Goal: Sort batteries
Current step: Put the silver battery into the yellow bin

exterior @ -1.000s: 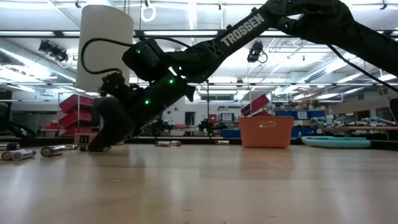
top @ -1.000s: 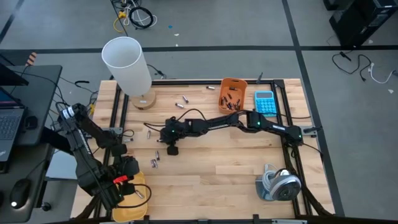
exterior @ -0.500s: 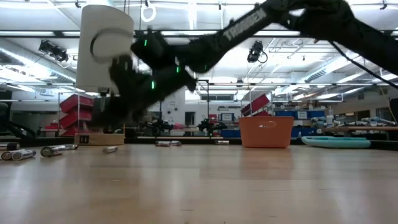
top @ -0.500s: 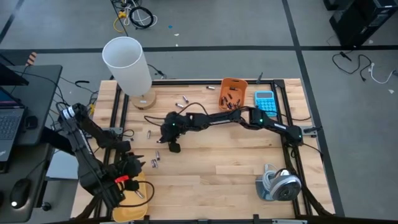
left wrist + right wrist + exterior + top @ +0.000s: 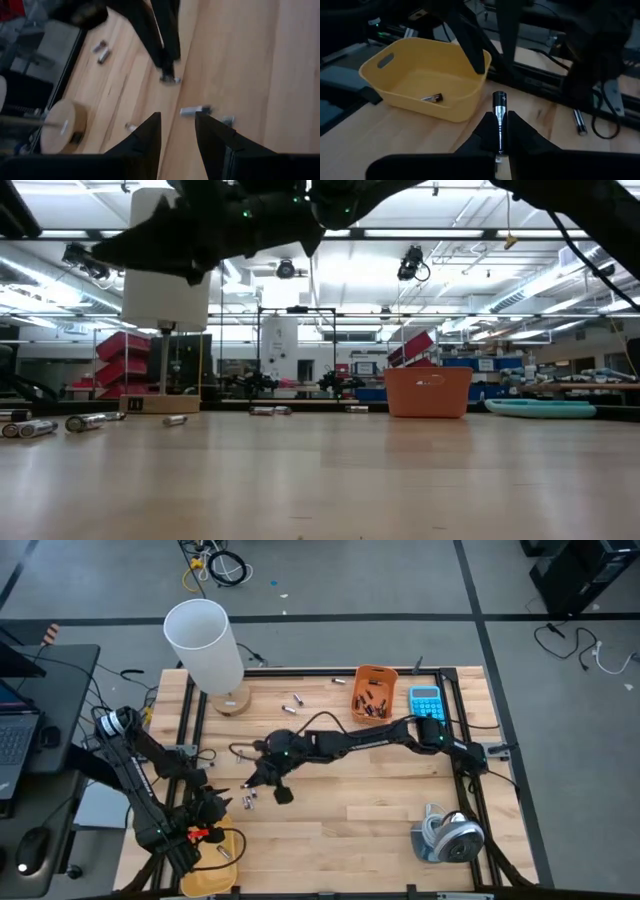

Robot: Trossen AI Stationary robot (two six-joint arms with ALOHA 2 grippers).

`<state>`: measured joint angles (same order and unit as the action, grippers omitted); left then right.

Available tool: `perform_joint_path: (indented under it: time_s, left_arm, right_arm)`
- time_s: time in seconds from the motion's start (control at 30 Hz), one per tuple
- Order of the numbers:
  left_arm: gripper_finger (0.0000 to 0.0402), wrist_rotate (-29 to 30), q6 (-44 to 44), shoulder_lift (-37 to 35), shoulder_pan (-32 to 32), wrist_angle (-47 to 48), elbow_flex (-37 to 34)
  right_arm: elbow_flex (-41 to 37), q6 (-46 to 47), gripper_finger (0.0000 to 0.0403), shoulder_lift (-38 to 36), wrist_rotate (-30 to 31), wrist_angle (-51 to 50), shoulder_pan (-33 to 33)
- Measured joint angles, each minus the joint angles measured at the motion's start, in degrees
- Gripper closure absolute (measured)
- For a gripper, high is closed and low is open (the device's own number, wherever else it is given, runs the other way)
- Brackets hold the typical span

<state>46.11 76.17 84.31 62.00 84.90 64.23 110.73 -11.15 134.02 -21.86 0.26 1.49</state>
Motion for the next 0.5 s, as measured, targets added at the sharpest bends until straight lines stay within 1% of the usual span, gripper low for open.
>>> perform_joint_path:
  time_s: [0.13, 0.5]
  left_arm:
    - [0.028, 5.0, 0.1, 0.0, -0.3, -3.5, -1.8]
    - [0.028, 9.5, 0.9, 0.0, -0.5, -4.9, -4.4]
  right_arm:
    - [-0.1, -1.2, 0.039, 0.0, 1.2, 2.0, 0.9]
    - [-0.1, -1.2, 0.039, 0.0, 1.3, 3.5, 1.0]
